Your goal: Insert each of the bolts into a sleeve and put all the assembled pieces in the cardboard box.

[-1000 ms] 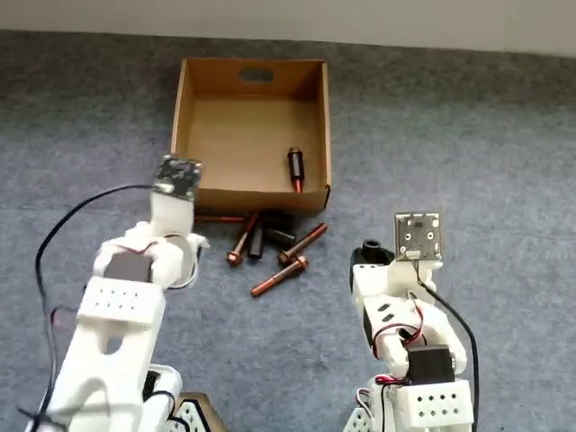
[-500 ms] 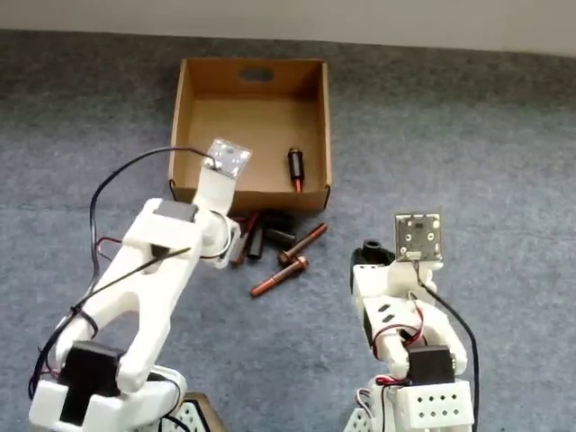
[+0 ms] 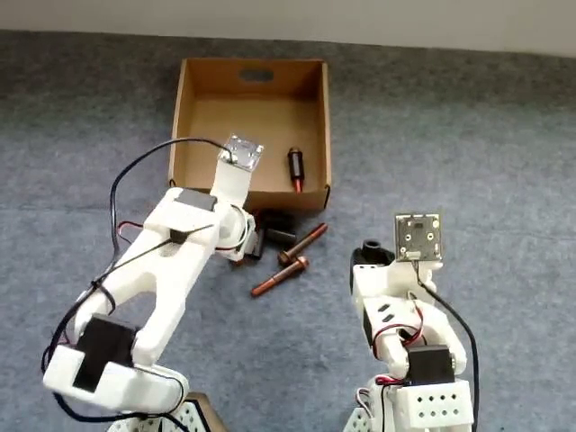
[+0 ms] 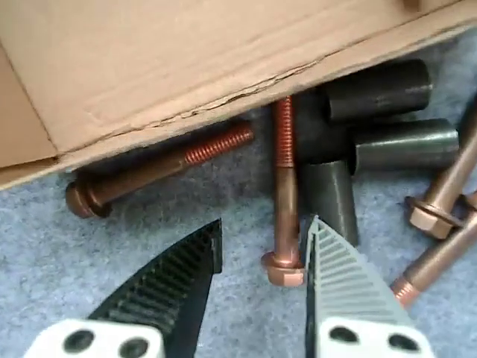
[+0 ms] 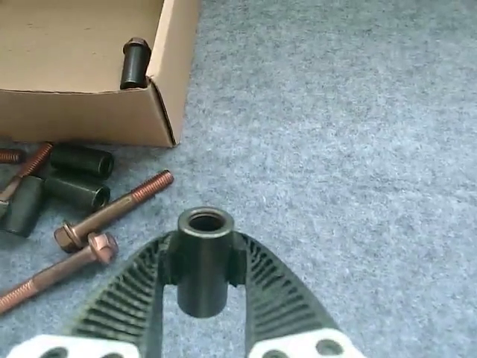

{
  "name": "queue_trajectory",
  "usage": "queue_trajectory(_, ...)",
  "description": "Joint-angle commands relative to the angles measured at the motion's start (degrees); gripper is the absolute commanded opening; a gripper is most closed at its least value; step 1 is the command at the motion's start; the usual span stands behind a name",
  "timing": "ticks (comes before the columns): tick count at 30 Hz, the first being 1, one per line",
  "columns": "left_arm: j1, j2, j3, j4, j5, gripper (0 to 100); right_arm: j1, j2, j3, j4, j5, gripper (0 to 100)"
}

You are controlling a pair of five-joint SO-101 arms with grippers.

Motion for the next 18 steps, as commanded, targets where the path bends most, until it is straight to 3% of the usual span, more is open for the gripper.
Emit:
queue_trajectory(1,0.48,2.33,-2.95,0.70,0.18,20,-0.31,-0.48,-0.48,-1.10,-0.35,0.5)
queue_trajectory(7,0.13,3.56,-2.95,0.70,0.18,19,-0.31,-0.48,-0.48,-1.10,-0.35,0.5)
queue_trajectory(14,0.13,4.00,-2.86,0.70,0.09,2,-0.31,-0.48,-0.48,-1.10,-0.35,0.5)
queue_trajectory(18,0.13,3.56,-2.77,0.79,0.09,1,-0.31,-0.48,-0.48,-1.10,-0.35,0.5)
